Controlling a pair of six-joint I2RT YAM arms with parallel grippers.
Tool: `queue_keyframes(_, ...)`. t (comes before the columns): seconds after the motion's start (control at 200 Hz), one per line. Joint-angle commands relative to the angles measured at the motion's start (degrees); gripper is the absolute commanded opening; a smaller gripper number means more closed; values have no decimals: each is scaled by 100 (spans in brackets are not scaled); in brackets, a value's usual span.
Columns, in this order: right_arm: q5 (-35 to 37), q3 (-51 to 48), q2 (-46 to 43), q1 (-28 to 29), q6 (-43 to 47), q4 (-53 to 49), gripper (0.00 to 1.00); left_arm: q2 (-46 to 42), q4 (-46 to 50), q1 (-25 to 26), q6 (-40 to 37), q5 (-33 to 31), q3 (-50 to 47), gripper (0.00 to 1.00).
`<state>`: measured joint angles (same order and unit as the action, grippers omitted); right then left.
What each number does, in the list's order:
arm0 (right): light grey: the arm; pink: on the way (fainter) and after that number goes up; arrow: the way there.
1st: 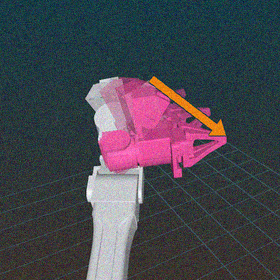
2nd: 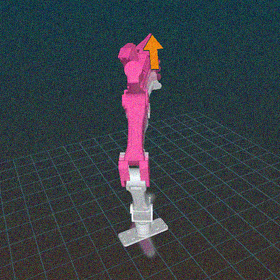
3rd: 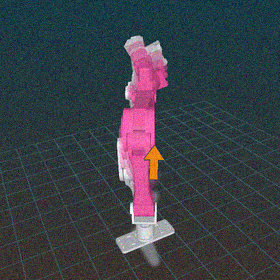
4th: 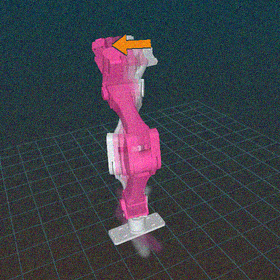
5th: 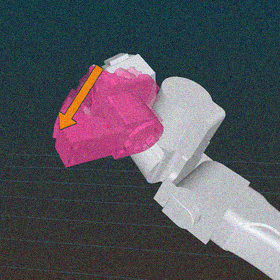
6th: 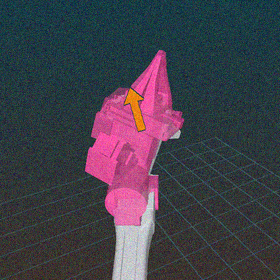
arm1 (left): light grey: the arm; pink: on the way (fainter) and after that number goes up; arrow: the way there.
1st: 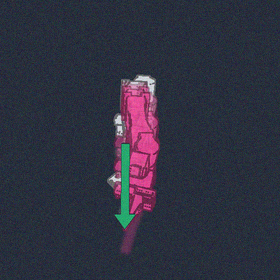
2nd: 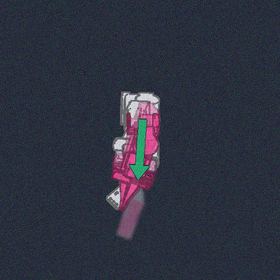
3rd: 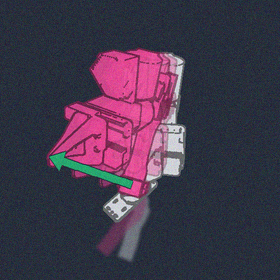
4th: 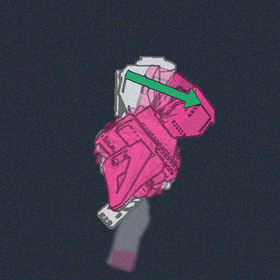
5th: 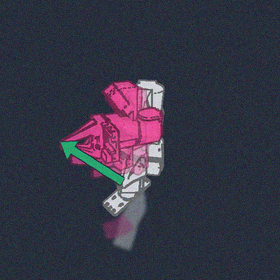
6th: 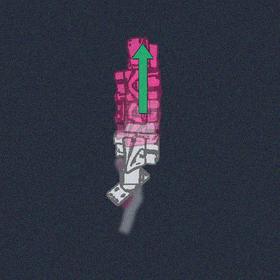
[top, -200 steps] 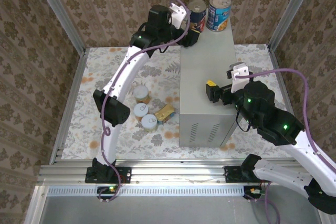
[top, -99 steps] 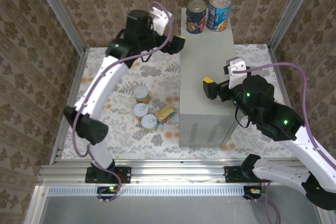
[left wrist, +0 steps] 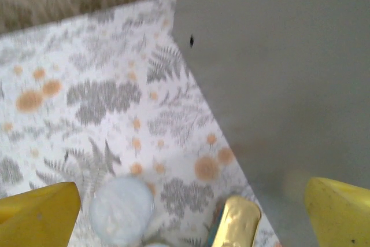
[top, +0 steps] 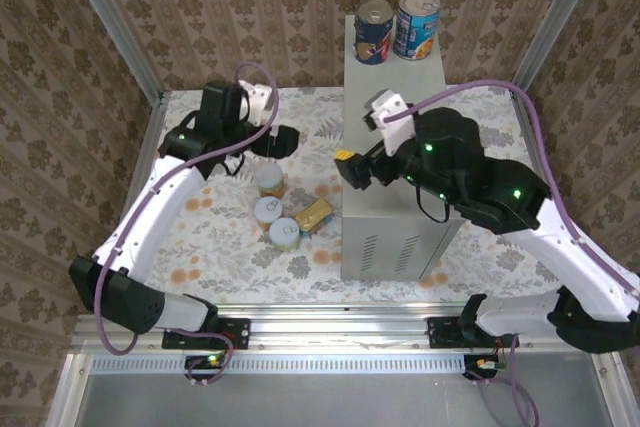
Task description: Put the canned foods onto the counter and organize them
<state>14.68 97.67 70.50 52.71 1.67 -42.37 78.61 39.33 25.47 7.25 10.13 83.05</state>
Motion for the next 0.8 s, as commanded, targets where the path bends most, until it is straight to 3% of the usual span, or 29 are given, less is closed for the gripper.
queue_keyframes(0.0,-211,529,324,298,158,-663,100,-223,170,-156,488,-88,-389,100)
queue_keyframes(0.27,-185,1017,886,910,47,-1102,100,330,269,-382,925,-182,-814,100)
queue_keyframes(0.795,-521,213,801,1299,105,-644,100,2006,114,-369,1204,-712,-525,99)
